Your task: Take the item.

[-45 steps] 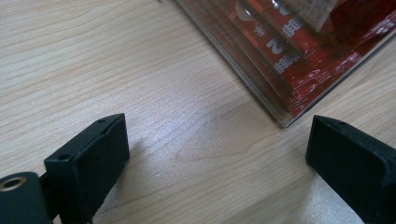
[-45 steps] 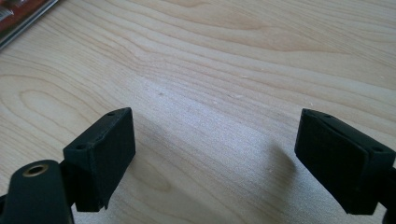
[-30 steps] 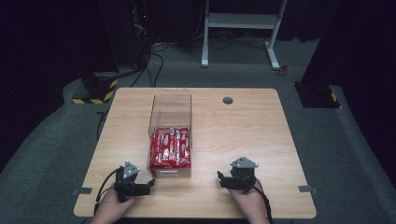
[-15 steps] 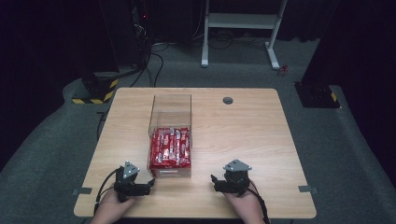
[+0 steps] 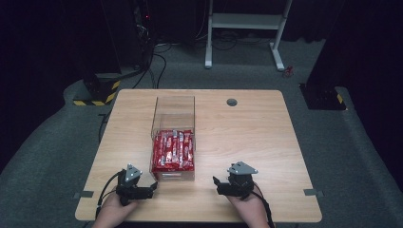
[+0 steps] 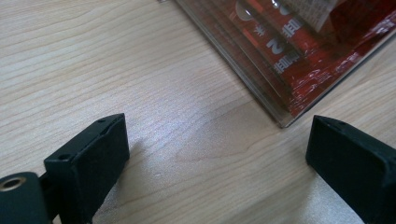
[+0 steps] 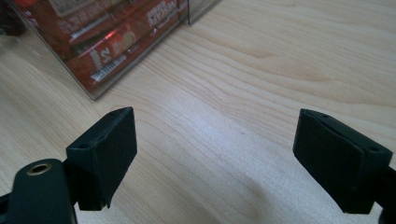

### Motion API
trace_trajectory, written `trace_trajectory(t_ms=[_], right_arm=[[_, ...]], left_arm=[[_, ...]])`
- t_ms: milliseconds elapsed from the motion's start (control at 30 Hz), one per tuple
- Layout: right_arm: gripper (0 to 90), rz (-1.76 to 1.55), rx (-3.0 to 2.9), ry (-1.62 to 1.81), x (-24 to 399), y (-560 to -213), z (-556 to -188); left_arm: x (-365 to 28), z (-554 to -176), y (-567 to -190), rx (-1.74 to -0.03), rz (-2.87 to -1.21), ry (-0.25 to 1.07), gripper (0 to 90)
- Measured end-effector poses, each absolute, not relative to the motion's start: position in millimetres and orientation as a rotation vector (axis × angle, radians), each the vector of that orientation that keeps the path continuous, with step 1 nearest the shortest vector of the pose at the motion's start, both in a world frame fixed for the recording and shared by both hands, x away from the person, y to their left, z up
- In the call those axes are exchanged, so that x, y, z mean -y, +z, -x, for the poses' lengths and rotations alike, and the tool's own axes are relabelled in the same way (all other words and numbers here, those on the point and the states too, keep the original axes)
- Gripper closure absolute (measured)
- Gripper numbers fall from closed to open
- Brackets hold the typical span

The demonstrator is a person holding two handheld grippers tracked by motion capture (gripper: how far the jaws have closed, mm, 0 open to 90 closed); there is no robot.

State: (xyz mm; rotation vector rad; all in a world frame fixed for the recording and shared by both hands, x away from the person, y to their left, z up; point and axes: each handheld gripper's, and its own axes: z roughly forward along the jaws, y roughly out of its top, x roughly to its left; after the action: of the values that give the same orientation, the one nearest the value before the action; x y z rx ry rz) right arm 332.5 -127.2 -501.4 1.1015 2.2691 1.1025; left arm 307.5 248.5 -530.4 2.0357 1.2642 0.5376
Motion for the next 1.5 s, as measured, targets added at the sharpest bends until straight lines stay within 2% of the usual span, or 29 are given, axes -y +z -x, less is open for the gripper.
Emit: trace_trajectory(t_ms=[1500], right_arm=[[14.5,-1.048,-2.203,1.174,111,-454,-342]], left_arm=[[-250,-308,-530,-1.26,-2.038,0.526,5.9]])
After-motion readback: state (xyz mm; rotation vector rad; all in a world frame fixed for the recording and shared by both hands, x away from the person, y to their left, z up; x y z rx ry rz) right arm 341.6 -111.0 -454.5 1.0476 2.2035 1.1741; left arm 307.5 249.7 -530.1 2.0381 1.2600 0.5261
